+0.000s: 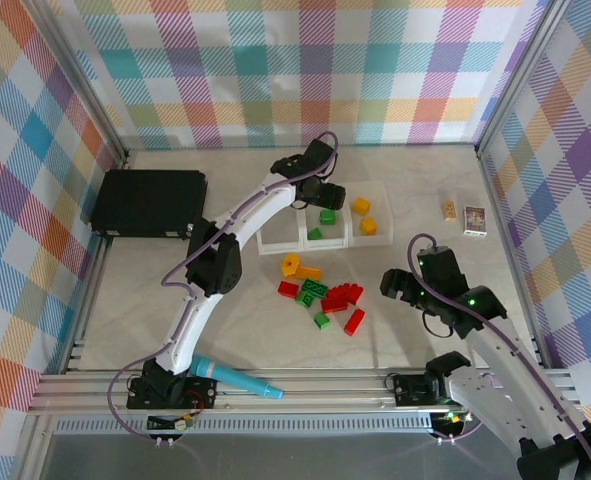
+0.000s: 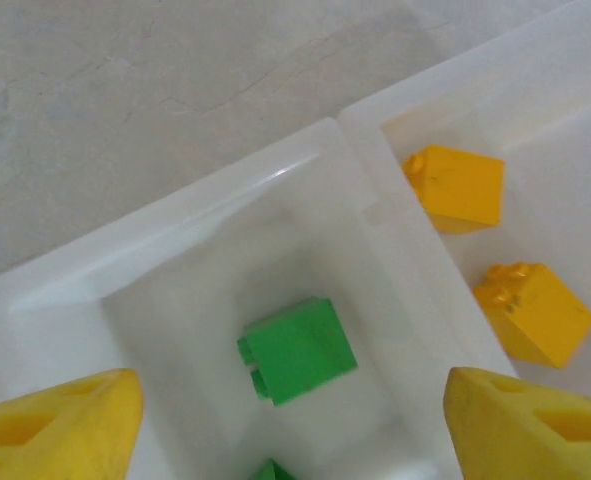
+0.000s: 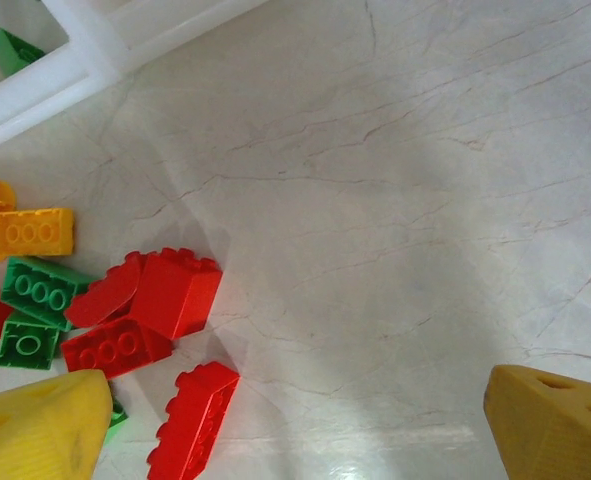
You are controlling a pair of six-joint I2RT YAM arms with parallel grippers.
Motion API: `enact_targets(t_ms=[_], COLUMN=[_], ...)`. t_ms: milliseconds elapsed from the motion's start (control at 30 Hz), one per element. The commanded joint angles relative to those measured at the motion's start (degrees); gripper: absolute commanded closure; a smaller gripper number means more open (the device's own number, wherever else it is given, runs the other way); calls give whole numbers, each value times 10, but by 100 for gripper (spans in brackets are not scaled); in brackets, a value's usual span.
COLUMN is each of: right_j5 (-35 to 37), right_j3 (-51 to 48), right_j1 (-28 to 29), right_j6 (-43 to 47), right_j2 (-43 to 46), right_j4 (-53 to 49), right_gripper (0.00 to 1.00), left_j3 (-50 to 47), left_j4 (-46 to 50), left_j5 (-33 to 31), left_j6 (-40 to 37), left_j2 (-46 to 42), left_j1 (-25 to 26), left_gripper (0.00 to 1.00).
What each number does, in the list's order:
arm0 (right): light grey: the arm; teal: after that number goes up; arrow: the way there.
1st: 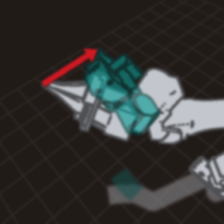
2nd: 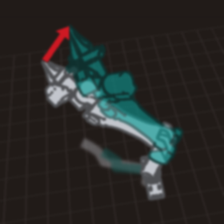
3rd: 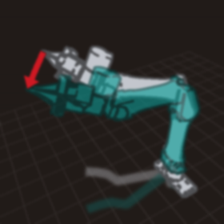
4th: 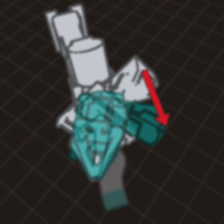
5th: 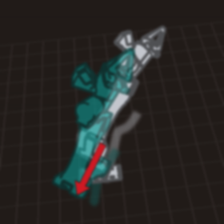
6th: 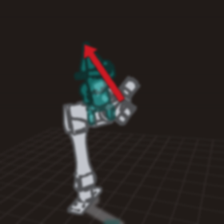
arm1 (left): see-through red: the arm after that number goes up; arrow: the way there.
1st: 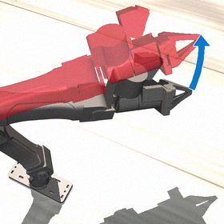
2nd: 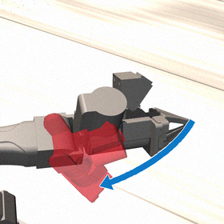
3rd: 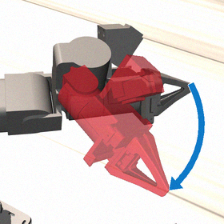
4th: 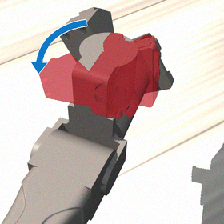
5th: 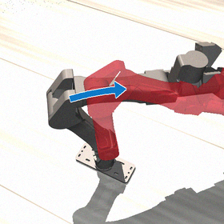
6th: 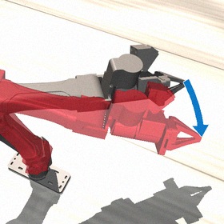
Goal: Sort the legos into containers by color
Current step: Pick up the lego from the bottom-center of the table.
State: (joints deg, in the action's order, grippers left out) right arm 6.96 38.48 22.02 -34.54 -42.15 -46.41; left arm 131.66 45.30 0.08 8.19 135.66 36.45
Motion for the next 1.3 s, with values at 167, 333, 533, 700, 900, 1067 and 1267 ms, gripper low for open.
enact_targets(t_ms=[167,333,533,700,900,1067,1267], right_j5=[-71,-126,-97,-70,-24,15,38], right_j3=[-8,-20,-11,-8,16,37,45], right_j1=[-5,-5,37,95,172,226,258], right_j6=[-36,-71,-121,-185,-265,-320,-360], right_j2=[-24,-94,-175,-209,-270,-313,-332], right_j4=[7,39,21,38,47,42,44], right_gripper=[4,5,8,10,13,16,22], left_j3=[-277,-488,-684,-800,-846,-858,-859], left_j4=[-113,-192,-226,-244,-225,-235,-226], left_j5=[20,25,23,17,10,12,5], left_j6=[14,36,59,50,37,45,51], left_j2=[-256,-399,-547,-640,-692,-705,-706], left_j1=[1,1,2,2,2,2,2], left_gripper=[0,0,0,0,0,0,0])
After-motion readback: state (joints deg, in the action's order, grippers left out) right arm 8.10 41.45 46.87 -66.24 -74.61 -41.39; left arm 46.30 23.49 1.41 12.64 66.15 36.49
